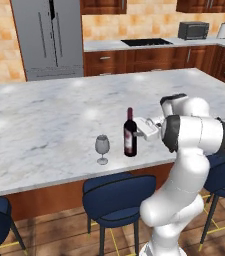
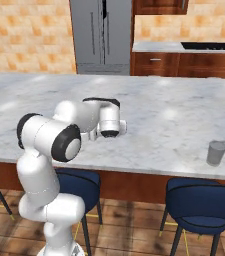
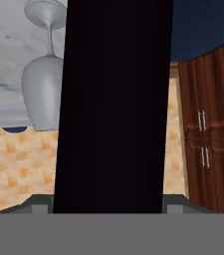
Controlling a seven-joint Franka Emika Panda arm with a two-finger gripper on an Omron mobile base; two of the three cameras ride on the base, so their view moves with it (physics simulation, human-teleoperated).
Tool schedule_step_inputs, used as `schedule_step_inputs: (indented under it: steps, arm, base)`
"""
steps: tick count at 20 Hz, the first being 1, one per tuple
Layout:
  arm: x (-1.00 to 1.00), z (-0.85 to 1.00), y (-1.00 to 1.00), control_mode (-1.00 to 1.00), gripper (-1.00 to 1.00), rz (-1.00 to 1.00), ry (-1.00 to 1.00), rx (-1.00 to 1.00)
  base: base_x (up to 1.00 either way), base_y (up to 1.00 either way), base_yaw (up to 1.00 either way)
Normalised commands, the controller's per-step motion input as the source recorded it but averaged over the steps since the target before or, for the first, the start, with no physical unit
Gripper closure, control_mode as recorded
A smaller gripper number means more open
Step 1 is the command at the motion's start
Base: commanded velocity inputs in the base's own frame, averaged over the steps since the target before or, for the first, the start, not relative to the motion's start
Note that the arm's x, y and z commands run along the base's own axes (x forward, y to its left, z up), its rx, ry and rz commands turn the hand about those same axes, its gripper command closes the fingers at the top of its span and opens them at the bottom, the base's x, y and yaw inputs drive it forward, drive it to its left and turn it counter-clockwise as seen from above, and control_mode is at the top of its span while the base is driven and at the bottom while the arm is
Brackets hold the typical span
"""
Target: There is a wine glass and glass cup on the dining counter. Place the wine bottle next to the wine glass and the juice bottle next to the glass cup.
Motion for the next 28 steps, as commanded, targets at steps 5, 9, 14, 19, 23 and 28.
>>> schedule_step_inputs:
  steps: [5,9,14,19,23,28]
  arm:
    - [0.23,-0.33,0.14,-1.0,1.0,0.0,-0.03,0.0]
    - [0.16,-0.14,0.22,-1.0,1.0,0.0,-0.11,0.0]
    - [0.08,-0.24,0.18,-1.0,1.0,0.0,-0.13,0.0]
    - [0.1,-0.32,0.0,-1.0,1.0,0.0,-0.07,0.0]
    - [0.15,-0.2,0.0,-1.0,1.0,0.0,-0.11,0.0]
    - [0.18,-0.18,0.03,-1.0,1.0,0.0,-0.1,0.0]
  base:
    - [0.0,0.0,0.0]
    - [0.0,0.0,0.0]
    - [0.0,0.0,0.0]
    - [0.0,0.0,0.0]
    - [0.0,0.0,0.0]
    - [0.0,0.0,0.0]
